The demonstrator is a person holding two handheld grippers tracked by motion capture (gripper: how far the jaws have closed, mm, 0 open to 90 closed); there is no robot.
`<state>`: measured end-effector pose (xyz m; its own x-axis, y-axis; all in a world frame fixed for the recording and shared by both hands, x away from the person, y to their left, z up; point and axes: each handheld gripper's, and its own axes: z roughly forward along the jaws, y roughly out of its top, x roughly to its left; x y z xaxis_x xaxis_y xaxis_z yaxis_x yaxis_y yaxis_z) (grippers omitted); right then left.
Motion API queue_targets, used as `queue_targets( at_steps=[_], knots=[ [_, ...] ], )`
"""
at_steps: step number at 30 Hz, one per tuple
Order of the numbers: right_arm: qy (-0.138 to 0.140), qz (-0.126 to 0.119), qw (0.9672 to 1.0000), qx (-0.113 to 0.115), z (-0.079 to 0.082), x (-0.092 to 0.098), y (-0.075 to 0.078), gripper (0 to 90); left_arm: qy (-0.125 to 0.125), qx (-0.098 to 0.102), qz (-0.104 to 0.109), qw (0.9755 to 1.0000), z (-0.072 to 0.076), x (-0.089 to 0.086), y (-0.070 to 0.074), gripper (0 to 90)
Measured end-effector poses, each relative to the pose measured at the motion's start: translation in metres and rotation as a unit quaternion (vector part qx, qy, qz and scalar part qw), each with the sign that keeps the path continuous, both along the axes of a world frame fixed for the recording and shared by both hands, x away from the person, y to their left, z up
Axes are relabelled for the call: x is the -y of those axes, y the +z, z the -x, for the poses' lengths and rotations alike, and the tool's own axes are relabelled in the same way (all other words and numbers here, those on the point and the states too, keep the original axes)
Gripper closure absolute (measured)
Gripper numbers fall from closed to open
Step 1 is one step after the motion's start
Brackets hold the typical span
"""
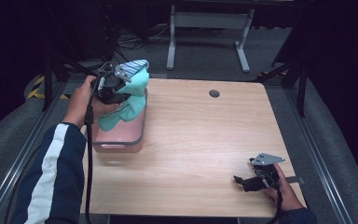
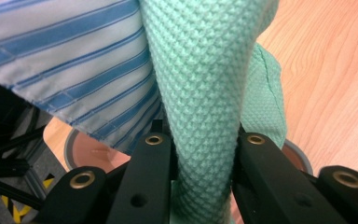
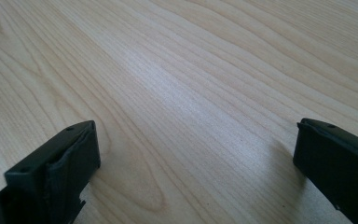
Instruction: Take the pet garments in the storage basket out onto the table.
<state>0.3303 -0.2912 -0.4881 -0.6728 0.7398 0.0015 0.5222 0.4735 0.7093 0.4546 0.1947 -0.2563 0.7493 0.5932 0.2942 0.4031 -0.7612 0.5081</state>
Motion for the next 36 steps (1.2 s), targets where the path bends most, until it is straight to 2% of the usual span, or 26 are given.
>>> queue_targets(
  at_steps=[1,2,5,10,11,18,22,23,28,36],
  knots=[
    [0.000,0.000,1.0000,0.000,0.000,0.000,0.000,0.6,-0.004,0.000,-0.005,1.0000,0.000,0.003,0.002,80.2],
    [0.000,0.000,1.0000,0.000,0.000,0.000,0.000,0.6,-0.006,0.004,-0.003,1.0000,0.001,0.005,0.002,80.2],
    [0.000,0.000,1.0000,0.000,0.000,0.000,0.000,0.6,-0.015,0.002,-0.003,0.9999,0.002,0.012,0.004,80.1],
    [0.000,0.000,1.0000,0.000,0.000,0.000,0.000,0.6,-0.027,0.001,0.001,0.9996,0.002,0.021,0.002,80.1],
    [0.000,0.000,1.0000,0.000,0.000,0.000,0.000,0.6,-0.029,-0.004,-0.003,0.9996,0.002,0.024,0.003,80.1],
    [0.000,0.000,1.0000,0.000,0.000,0.000,0.000,0.6,-0.049,-0.001,0.000,0.9988,0.003,0.042,0.002,80.1],
    [0.000,0.000,1.0000,0.000,0.000,0.000,0.000,0.6,-0.063,-0.007,-0.003,0.9980,0.003,0.054,0.002,80.1],
    [0.000,0.000,1.0000,0.000,0.000,0.000,0.000,0.6,-0.068,-0.006,0.004,0.9977,0.002,0.059,0.000,80.1],
    [0.000,0.000,1.0000,0.000,0.000,0.000,0.000,0.6,-0.083,-0.011,0.006,0.9965,0.002,0.075,-0.005,80.1],
    [0.000,0.000,1.0000,0.000,0.000,0.000,0.000,0.6,-0.113,-0.024,-0.002,0.9934,0.003,0.104,-0.015,80.1]
  ],
)
